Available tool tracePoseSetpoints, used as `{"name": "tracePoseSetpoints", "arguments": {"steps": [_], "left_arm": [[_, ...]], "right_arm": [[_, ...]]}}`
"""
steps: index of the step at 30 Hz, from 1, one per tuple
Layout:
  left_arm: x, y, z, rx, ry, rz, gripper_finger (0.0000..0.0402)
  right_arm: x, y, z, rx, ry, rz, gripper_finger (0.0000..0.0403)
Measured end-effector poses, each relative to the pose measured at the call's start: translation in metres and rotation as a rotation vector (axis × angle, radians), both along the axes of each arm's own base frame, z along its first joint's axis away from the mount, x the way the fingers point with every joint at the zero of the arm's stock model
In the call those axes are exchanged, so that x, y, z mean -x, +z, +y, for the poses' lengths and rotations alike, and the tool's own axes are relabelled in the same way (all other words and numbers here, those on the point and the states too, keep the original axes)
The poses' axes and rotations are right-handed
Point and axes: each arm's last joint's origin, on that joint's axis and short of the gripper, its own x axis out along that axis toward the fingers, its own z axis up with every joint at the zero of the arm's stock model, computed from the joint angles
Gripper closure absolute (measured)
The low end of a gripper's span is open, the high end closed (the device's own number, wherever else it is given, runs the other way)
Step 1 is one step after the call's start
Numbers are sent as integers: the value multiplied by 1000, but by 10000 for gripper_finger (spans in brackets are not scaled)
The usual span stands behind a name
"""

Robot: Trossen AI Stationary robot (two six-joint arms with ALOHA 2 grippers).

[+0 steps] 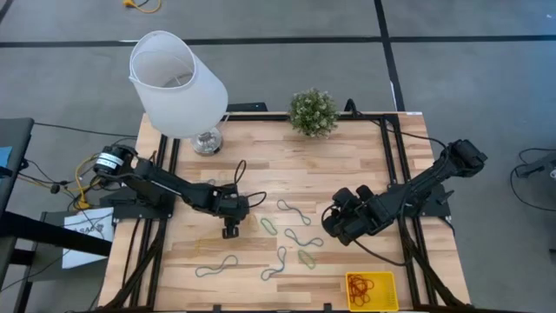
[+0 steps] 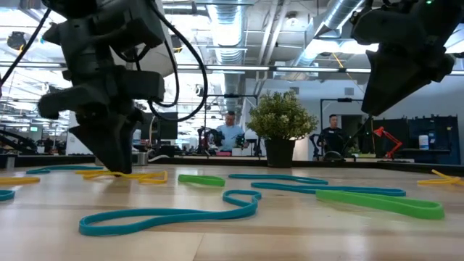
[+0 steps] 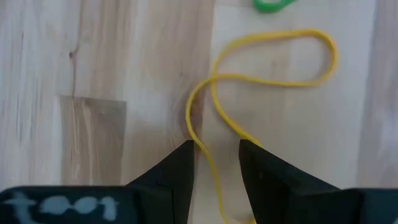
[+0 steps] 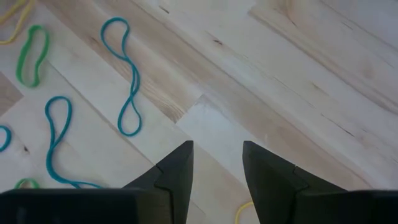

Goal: Pick and place rubber bands into bin
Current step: Put the yellow rubber band into the yellow basket

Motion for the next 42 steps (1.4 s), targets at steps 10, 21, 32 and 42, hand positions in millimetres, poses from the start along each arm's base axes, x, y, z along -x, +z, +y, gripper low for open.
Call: {"name": "tracePoseSetpoints", "arguments": {"steps": [10, 21, 32, 42], "left_arm": [[4, 2, -1, 20, 27, 22, 283], [4, 23, -6, 54, 6, -49, 283], [11, 17, -14, 78, 7, -14, 283], [7, 12, -23, 67, -7, -52, 283]], "right_arm": [[-2, 1, 2, -14, 2, -21, 271], [-2, 1, 3, -21, 6, -23, 271], [-3, 1, 3, -25, 6, -30, 271], [-3, 1, 3, -26, 7, -34, 272]]}}
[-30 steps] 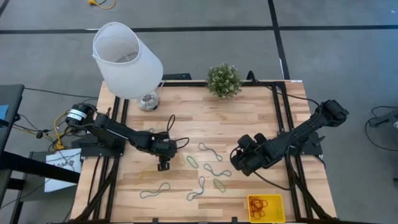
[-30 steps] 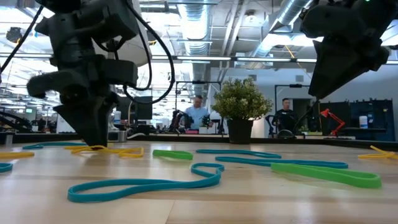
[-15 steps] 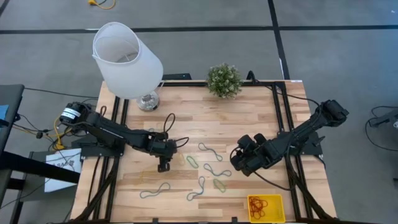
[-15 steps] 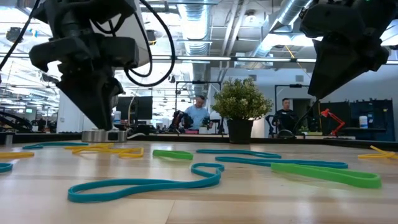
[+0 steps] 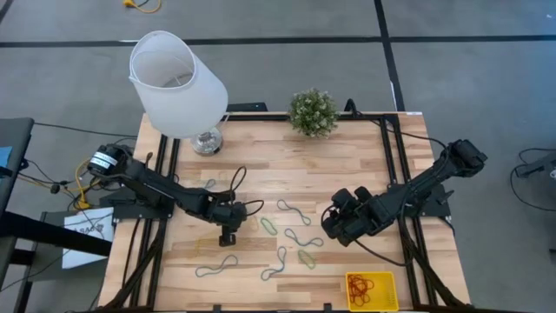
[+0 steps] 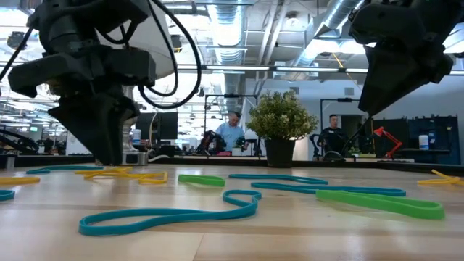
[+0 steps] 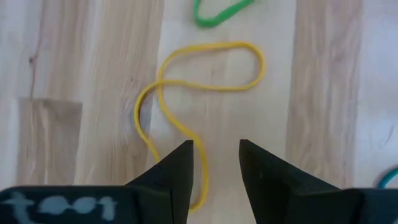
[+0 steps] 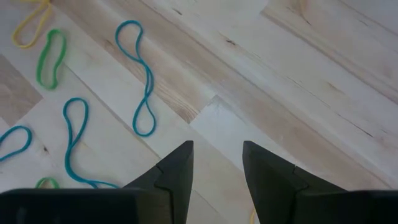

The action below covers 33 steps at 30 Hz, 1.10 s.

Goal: Pick and place rubber bands into bin
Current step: Put the yellow rubber band into the yellow basket

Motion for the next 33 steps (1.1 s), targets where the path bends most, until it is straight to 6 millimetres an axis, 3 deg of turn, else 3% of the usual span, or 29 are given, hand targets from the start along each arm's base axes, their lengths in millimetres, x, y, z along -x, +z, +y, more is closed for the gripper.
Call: {"name": "tracePoseSetpoints", "arguments": {"steps": [13, 16, 21, 27, 33], "left_arm": [[-5, -17, -1, -24, 24, 48, 287], [-4, -15, 0, -45, 34, 30, 313], [-7, -4, 0, -44, 42, -18, 391], [-28, 36, -17, 24, -25, -163, 399], [-51, 97, -48, 51, -196, -360, 401]], "right_arm": [[0, 0, 0, -4, -1, -5, 272], [0, 0, 0, -4, 0, -4, 272], [0, 0, 0, 2, -2, -7, 272], [1, -1, 2, -93, -13, 31, 272], [9, -2, 17, -186, 2, 54, 272]]}}
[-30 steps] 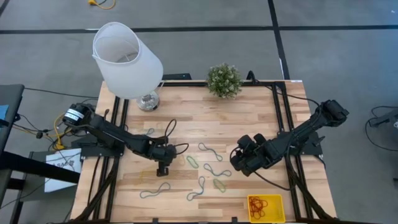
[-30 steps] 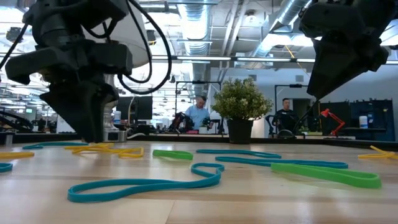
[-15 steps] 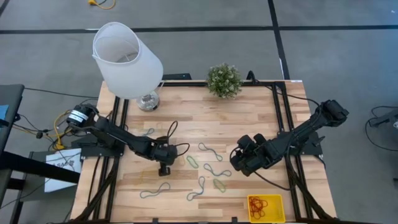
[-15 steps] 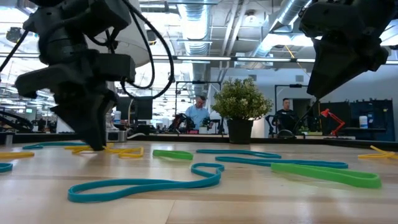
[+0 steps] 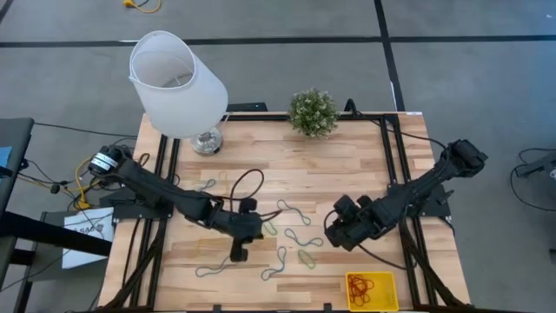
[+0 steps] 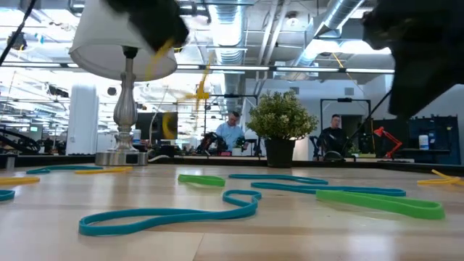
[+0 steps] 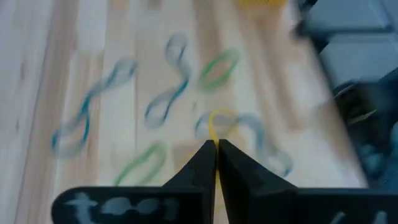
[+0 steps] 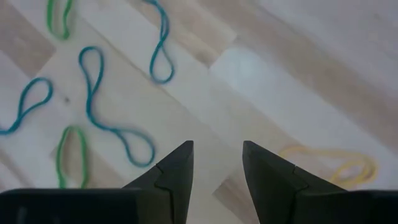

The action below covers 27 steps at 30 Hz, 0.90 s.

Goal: Pick and place rubber bands into bin
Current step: Put the yellow rubber band into the yellow basket

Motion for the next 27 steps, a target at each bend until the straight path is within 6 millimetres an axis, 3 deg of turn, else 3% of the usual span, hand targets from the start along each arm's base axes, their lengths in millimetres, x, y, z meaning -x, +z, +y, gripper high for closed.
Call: {"name": "tracePoseSetpoints", "arguments": {"steps": [5, 11, 19, 27], "left_arm": [[-8, 51, -21, 38, -62, -149, 401], [-7, 86, -36, -39, -87, -301, 401], [-18, 89, -39, -2, -104, -382, 401], [-71, 60, -56, 37, -281, -471, 401]], "right_arm": [[18, -1, 26, -83, 32, 18, 272], [60, -1, 68, -187, 63, 34, 272], [101, 1, 91, -137, 37, -135, 272], [97, 0, 76, -4, -17, -169, 272]]}}
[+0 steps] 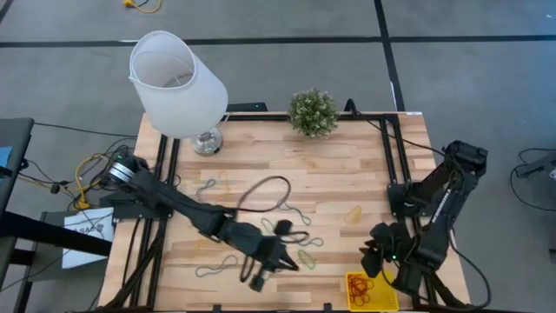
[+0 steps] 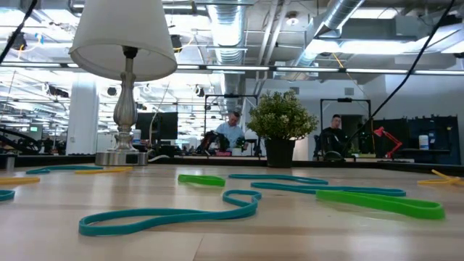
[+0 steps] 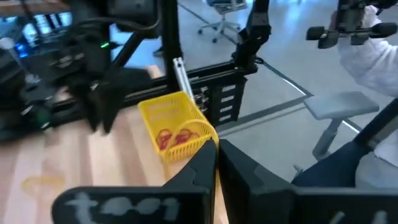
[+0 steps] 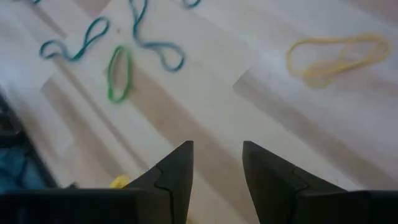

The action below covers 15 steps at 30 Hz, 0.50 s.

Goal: Pick and place rubber bands into bin
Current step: Put the yellow rubber band into the yellow basket

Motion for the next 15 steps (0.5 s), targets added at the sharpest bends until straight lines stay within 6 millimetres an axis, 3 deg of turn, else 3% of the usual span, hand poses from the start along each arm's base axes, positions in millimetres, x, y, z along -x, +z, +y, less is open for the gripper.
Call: {"name": "tracePoseSetpoints", "arguments": {"steps": [9, 15], "left_arm": [[-89, -32, -19, 10, -199, -35, 401], [-137, -58, -26, 7, -278, -68, 401]], "right_arm": [[-20, 0, -20, 106, -25, 57, 272], [-24, 0, -33, 171, -76, 104, 272]]}}
